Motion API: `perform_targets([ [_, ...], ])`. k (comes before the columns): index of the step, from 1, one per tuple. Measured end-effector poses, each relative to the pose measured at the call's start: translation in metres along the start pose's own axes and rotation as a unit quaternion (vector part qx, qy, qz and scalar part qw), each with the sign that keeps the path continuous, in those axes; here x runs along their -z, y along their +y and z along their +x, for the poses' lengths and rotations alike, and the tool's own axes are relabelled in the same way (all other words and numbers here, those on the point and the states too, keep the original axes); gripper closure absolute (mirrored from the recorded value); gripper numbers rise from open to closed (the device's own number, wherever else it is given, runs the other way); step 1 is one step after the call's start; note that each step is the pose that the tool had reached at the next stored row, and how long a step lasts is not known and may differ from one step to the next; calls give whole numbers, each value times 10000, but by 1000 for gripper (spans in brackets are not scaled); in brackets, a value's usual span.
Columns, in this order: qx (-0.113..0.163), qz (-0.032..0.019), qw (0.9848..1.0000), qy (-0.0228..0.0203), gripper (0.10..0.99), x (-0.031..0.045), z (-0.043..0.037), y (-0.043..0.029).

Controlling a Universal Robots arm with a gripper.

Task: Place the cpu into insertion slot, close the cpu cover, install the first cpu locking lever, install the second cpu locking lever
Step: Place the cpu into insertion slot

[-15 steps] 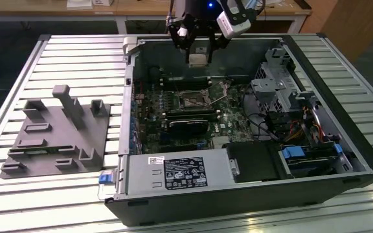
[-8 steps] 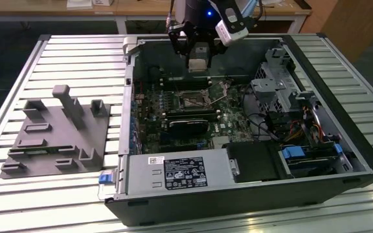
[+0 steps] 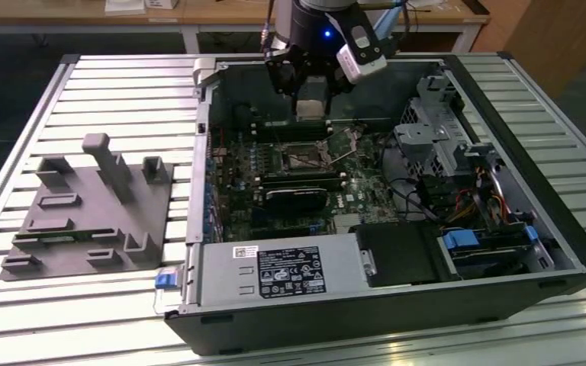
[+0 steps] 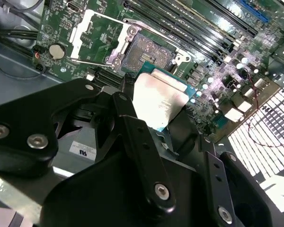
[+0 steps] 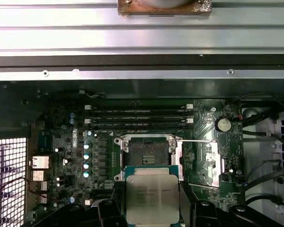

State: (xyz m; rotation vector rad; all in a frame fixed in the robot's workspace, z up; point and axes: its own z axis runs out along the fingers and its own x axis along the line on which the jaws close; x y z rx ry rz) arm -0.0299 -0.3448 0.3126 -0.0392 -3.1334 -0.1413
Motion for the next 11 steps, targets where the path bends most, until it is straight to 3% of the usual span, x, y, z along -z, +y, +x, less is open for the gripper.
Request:
perform_targets([
  [11,0,-1,10000,-4,545,-200,-1,-18],
])
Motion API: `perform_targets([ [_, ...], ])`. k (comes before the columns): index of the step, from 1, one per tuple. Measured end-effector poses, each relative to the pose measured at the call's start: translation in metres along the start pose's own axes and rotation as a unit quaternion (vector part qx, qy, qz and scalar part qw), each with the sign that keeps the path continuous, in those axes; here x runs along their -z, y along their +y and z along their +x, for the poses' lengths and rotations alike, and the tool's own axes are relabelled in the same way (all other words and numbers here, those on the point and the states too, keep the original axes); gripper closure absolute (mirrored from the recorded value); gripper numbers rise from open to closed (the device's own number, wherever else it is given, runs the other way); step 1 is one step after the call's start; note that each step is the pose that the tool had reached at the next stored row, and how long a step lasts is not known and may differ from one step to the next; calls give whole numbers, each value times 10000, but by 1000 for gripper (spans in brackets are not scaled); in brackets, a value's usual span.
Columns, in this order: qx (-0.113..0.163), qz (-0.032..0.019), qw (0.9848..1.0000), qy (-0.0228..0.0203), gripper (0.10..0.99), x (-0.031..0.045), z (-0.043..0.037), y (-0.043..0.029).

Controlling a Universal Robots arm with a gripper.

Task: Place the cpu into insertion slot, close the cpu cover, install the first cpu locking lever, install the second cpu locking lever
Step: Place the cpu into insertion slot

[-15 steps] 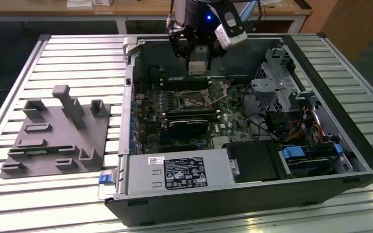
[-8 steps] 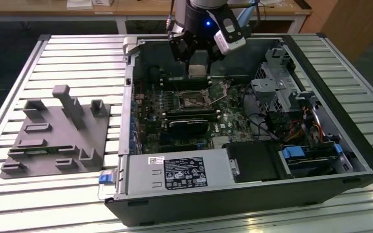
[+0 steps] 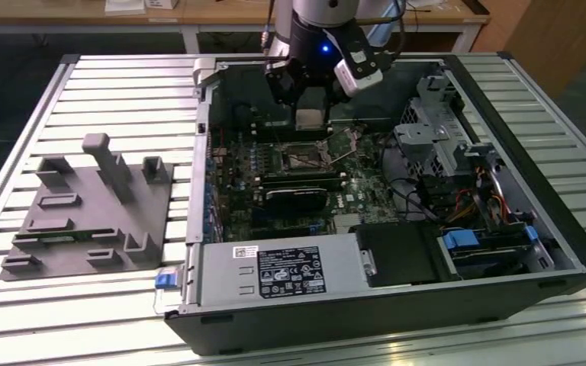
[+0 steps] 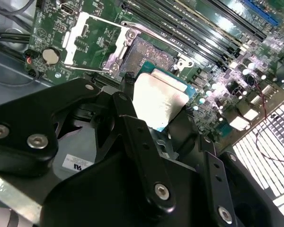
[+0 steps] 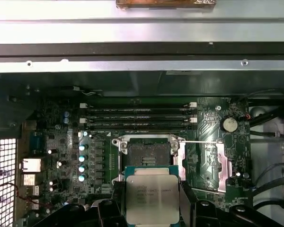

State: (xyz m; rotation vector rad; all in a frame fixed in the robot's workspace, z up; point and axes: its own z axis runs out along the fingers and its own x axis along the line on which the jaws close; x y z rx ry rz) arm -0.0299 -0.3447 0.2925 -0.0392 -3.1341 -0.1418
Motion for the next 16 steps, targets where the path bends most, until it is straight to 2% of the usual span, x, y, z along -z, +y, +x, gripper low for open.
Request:
perform_targets([
  [16,2,0,10000,0,545,-299,-4,17],
])
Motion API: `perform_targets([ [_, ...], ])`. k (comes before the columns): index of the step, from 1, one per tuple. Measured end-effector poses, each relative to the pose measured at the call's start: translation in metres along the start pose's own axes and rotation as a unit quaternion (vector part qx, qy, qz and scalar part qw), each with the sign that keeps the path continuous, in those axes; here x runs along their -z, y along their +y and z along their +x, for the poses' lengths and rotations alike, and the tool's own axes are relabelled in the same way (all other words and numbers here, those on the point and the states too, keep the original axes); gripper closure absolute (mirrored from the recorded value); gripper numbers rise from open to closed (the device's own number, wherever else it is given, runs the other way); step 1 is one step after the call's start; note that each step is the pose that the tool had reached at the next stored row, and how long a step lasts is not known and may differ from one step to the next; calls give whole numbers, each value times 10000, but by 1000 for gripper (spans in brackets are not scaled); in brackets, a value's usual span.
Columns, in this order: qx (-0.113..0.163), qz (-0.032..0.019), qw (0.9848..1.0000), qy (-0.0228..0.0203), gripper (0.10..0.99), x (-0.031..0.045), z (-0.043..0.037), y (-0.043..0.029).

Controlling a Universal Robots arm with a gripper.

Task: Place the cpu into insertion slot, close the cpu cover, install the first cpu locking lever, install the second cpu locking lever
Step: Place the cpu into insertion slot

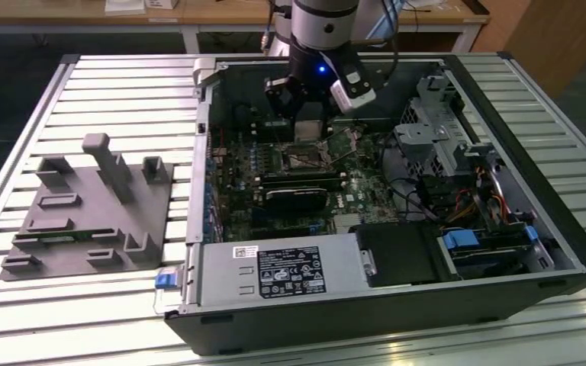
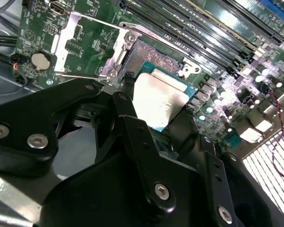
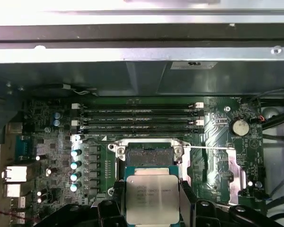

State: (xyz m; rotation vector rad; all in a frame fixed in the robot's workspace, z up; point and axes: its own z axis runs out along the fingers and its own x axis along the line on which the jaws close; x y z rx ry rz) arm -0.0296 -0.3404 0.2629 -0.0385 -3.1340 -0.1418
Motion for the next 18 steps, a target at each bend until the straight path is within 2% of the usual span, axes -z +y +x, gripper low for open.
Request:
perform_targets([
  [11,1,2,10000,0,545,-197,-10,-17],
  [18,0,8,10000,-1,545,-280,-30,-24],
])
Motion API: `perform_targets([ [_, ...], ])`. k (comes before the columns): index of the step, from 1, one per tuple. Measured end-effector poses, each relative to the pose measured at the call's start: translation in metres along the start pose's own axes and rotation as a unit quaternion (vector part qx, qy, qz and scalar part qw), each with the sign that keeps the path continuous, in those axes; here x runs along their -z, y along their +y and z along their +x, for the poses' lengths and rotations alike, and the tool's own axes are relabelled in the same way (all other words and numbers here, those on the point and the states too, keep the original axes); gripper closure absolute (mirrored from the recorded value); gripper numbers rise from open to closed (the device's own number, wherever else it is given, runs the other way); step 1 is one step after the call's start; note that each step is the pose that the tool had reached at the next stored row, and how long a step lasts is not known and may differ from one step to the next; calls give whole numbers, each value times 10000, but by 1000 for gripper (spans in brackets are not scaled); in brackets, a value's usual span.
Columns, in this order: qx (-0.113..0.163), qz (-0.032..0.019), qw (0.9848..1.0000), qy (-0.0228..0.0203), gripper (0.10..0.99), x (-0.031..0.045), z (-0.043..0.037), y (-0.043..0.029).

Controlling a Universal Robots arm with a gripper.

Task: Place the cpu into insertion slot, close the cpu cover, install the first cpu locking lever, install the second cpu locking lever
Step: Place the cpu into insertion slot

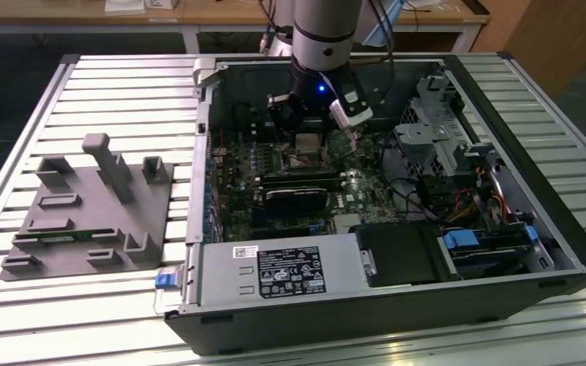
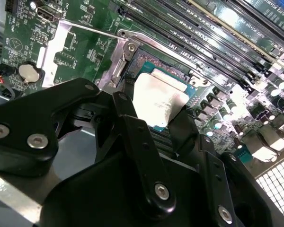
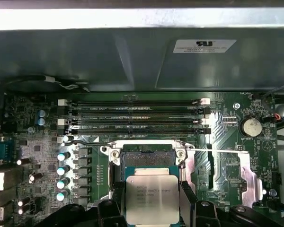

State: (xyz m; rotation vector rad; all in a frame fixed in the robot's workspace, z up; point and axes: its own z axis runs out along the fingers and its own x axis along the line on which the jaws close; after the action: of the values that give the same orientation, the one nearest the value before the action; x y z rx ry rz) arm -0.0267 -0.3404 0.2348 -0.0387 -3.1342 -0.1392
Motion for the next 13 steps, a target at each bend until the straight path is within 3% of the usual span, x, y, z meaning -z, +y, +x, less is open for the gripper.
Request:
perform_targets([
  [5,-8,4,10000,-1,545,0,0,0],
  [9,-278,3,9996,-24,545,-5,0,-1],
  [13,-608,1,9981,-54,545,-10,0,-1],
])
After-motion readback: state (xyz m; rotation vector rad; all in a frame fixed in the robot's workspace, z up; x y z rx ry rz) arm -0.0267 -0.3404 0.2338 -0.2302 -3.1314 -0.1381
